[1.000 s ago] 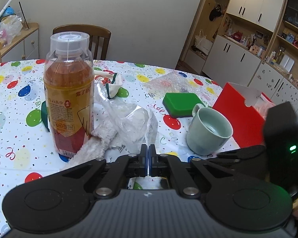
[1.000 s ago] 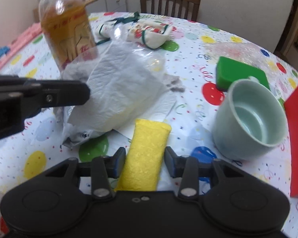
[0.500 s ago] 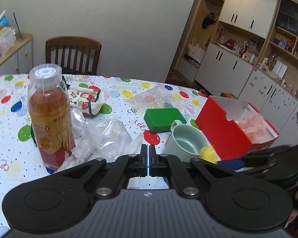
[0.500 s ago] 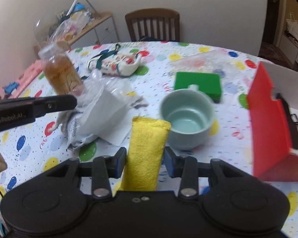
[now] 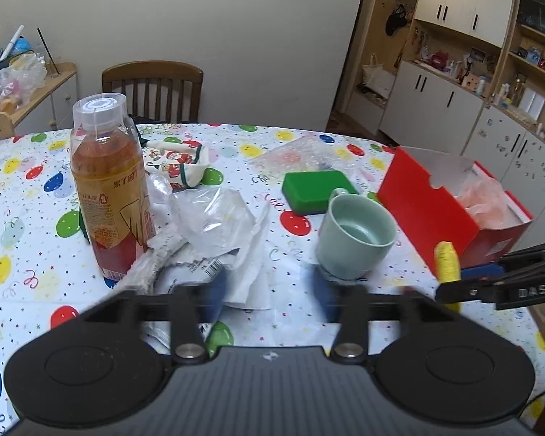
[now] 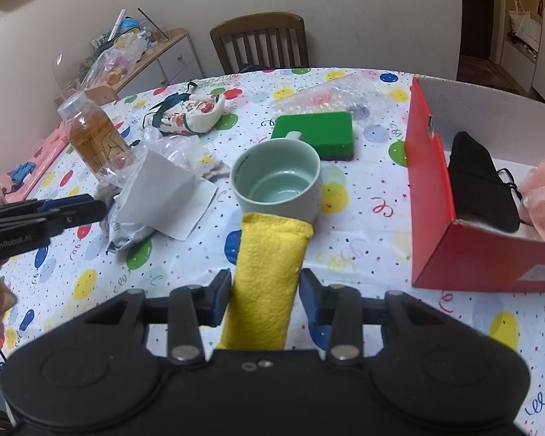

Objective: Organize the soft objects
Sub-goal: 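Carry the sponge and tissue over the red box with both tools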

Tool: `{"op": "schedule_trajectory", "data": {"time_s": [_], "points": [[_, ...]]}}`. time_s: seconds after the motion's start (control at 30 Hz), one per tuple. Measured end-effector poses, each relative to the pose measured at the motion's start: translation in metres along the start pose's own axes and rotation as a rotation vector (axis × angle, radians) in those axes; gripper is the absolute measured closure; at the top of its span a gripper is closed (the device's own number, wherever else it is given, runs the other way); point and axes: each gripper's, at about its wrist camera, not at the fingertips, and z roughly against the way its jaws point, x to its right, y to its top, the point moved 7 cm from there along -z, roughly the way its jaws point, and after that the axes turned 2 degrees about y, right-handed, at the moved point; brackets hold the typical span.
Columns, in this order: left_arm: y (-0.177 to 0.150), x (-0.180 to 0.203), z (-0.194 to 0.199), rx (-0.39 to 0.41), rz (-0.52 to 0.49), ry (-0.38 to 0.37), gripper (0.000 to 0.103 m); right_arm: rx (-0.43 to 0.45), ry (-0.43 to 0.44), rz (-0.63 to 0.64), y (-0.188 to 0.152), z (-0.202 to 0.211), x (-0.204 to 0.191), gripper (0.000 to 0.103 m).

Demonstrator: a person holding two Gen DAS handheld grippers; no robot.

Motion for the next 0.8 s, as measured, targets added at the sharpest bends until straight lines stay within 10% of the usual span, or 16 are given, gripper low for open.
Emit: {"op": "schedule_trajectory", "data": {"time_s": [0.37, 0.53, 0.8], "points": [[-0.01, -0.001, -0.072, -0.073, -0.07, 0.126, 0.034, -0.013, -0.031, -0.019, -0.004, -0.002, 0.006, 0.064], [-0.016, -0.001, -0.086, -0.094, -0.091, 0.156, 0.069, -0.02, -0.04, -0.032, -0.007, -0.003, 0.009, 0.064], [-0.016, -0.007, -0.088, -0.092, -0.067, 0.162, 0.097, -0.011, -0.046, -0.045, -0.008, 0.004, 0.015, 0.064]]}}
